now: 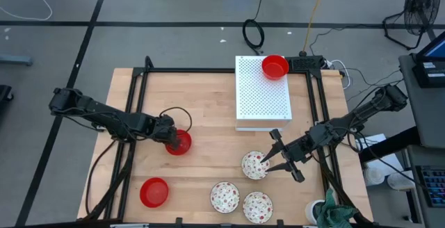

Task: Pick & Place Mini bowls
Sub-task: Stack the top red bowl on the red bowl on the shelf

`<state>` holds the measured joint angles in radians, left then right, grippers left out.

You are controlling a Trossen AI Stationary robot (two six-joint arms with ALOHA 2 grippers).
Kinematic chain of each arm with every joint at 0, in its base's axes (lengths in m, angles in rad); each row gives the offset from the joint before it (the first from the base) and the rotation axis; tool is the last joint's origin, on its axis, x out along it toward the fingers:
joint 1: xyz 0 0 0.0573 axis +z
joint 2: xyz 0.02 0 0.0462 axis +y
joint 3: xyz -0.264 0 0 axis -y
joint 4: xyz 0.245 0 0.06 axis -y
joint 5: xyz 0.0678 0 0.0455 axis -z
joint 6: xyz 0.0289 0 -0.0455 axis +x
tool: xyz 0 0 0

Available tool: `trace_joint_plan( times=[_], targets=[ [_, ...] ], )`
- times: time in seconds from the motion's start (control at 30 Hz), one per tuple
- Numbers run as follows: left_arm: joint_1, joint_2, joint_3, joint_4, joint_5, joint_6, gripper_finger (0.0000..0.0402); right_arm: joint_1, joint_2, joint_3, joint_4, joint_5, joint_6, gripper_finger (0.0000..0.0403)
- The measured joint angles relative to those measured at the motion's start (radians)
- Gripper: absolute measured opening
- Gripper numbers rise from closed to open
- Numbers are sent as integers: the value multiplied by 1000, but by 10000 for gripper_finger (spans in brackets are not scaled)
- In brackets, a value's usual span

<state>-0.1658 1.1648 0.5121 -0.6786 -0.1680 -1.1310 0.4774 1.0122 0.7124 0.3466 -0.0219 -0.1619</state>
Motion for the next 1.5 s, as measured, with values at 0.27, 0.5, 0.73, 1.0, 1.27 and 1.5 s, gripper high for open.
trace_joint_plan(
  times=[0.27, 0.5, 0.73, 1.0, 1.27, 1.5],
  targets=[
    [0, 0, 0, -3, 0, -1, 28, 0, 0, 0, 0, 0, 0, 130],
    [0, 0, 0, 0, 0, 0, 12, 0, 0, 0, 0, 0, 0, 130],
    [0, 0, 0, -4, 0, 1, 31, 0, 0, 0, 0, 0, 0, 130],
    [0, 0, 0, 0, 0, 0, 12, 0, 0, 0, 0, 0, 0, 130],
    [0, 0, 0, -4, 0, 2, 26, 0, 0, 0, 0, 0, 0, 130],
    [0, 0, 0, 0, 1, 1, 15, 0, 0, 0, 0, 0, 0, 130]
  ],
)
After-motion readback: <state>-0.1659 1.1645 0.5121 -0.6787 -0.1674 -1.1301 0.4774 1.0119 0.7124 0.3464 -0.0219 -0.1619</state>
